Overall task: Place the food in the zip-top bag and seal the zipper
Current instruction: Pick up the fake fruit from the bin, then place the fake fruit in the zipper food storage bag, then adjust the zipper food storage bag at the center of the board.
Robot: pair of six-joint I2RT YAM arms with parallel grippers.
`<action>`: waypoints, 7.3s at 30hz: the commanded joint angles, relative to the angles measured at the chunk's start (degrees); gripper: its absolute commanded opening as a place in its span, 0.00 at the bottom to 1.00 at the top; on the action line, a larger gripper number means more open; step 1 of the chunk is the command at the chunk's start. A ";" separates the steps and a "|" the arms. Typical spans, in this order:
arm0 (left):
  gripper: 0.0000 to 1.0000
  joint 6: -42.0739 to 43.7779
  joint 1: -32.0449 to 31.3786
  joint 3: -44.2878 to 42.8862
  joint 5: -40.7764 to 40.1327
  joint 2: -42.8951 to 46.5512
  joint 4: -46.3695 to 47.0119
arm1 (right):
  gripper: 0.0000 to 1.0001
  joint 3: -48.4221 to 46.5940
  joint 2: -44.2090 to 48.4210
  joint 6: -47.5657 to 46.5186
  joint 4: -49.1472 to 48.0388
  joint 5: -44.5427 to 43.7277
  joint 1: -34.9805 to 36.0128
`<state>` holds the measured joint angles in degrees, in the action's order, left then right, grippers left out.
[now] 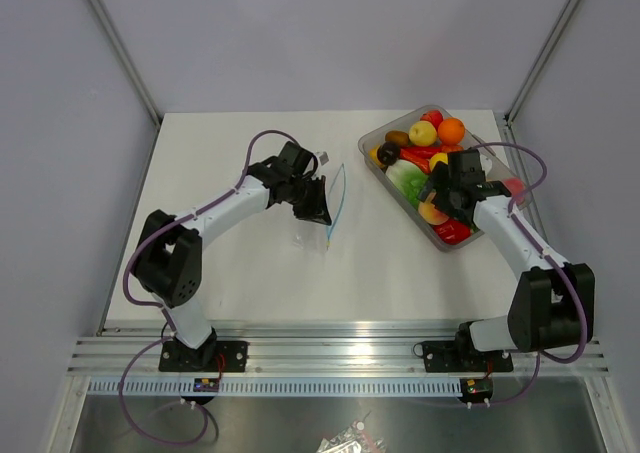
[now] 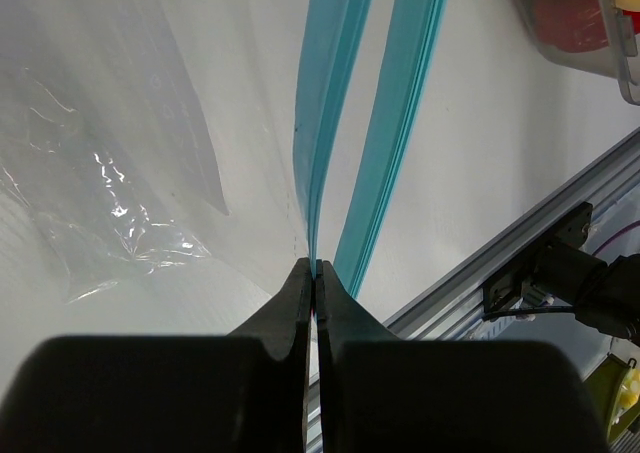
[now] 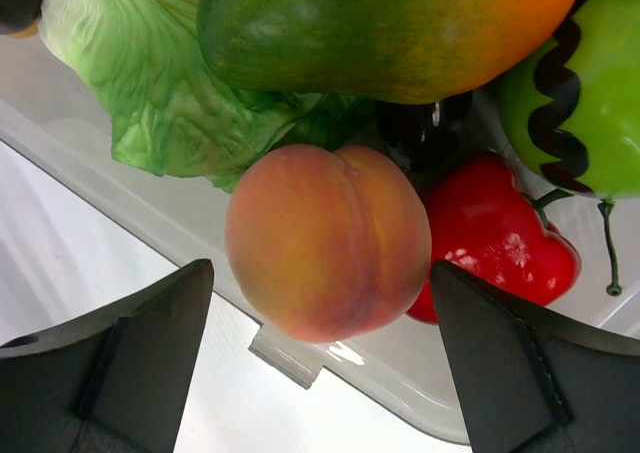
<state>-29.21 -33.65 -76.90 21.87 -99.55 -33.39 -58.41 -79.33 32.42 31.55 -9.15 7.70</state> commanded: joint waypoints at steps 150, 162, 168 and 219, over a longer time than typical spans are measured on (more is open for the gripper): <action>0.00 -4.89 -0.19 -8.53 15.22 -0.47 8.07 | 0.61 6.11 5.85 12.56 -13.97 8.53 16.73; 0.00 -5.86 0.16 -8.35 16.36 0.32 9.04 | 0.58 8.76 1.47 15.12 -20.47 13.36 14.97; 0.00 -6.03 0.25 -8.09 16.63 1.11 8.95 | 0.42 7.96 -2.66 16.70 -24.34 15.12 14.80; 0.00 1.88 4.38 -3.43 9.69 6.12 -1.95 | 0.00 -15.17 -4.95 0.01 3.27 5.18 21.03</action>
<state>-29.98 -29.56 -78.98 34.00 -96.14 -33.71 -75.40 -83.70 34.52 35.44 -2.39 28.40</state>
